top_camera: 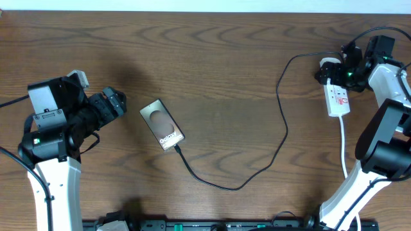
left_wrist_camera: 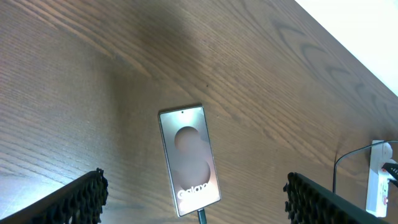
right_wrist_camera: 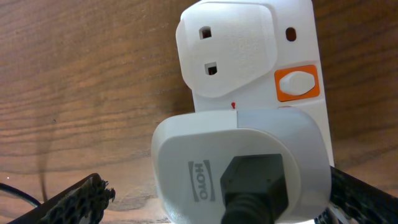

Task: Plug charger to phone and switch on socket
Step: 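Lift the right gripper away from the power strip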

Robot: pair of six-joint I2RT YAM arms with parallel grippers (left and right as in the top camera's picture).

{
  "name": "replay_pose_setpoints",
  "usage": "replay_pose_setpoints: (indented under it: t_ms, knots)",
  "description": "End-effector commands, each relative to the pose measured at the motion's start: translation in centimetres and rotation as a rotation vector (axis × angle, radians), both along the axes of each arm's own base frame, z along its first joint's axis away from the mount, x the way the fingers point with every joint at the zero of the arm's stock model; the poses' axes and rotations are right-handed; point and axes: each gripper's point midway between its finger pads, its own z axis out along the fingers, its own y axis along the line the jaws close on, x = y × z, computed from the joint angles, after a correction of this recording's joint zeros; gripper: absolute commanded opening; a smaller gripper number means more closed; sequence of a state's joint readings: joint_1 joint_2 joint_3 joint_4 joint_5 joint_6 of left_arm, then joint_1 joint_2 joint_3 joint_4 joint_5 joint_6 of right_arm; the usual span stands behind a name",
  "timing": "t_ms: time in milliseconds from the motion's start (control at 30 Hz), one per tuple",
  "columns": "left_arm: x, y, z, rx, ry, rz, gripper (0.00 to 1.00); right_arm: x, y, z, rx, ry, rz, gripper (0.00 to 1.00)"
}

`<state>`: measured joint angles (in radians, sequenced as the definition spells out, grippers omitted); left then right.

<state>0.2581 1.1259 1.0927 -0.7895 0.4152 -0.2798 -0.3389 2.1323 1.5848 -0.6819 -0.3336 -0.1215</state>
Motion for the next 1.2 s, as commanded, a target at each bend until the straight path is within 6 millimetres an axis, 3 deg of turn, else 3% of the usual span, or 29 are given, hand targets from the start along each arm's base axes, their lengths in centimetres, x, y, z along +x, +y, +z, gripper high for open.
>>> replay_pose_setpoints:
  t_ms: [0, 833, 1167]
  knots:
    - [0.1, 0.2, 0.0, 0.018, -0.001, -0.007, 0.9, -1.0, 2.8, -1.1, 0.062, 0.062, 0.031, 0.98]
    - [0.1, 0.2, 0.0, 0.018, -0.001, -0.007, 0.9, -1.2, 2.0, -0.8, 0.063, 0.09, -0.041, 0.99]
    - [0.1, 0.2, 0.0, 0.018, 0.0, -0.007, 0.9, -1.0, 3.0, -0.4, 0.117, 0.071, -0.011, 0.99]
